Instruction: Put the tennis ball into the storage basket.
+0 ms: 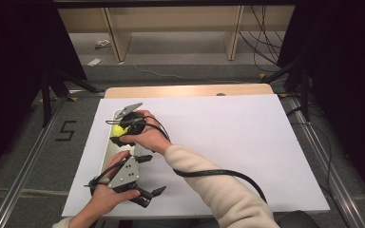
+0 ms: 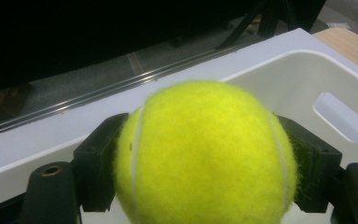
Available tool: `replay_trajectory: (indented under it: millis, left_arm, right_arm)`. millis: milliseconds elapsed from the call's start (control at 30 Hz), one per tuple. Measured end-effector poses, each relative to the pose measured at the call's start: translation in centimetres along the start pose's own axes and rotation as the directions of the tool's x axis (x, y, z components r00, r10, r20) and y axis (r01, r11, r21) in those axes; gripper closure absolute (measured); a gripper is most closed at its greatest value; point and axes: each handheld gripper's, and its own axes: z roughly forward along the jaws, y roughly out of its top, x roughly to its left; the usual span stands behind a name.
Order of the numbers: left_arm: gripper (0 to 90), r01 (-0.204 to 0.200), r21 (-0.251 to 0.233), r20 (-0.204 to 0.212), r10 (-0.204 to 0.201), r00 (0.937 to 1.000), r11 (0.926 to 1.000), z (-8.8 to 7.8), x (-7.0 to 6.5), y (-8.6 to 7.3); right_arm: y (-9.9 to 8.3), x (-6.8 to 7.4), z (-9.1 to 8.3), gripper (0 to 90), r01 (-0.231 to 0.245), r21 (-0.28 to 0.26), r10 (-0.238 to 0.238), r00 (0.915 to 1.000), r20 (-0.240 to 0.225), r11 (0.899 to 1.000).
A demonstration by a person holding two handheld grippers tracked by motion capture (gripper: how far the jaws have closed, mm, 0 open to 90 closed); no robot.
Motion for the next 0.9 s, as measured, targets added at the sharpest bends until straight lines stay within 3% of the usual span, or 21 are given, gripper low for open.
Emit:
replay_trajectory:
  millis: [900]
  left_arm:
    - [0.0, 0.000, -0.001, 0.001, 0.000, 1.0000, 1.0000, -0.01, 0.00, 0.00]
  right_arm:
    - [-0.26, 0.14, 0.40, 24.9, 0.007, 0.012, -0.007, 1.0000, 0.001, 1.000]
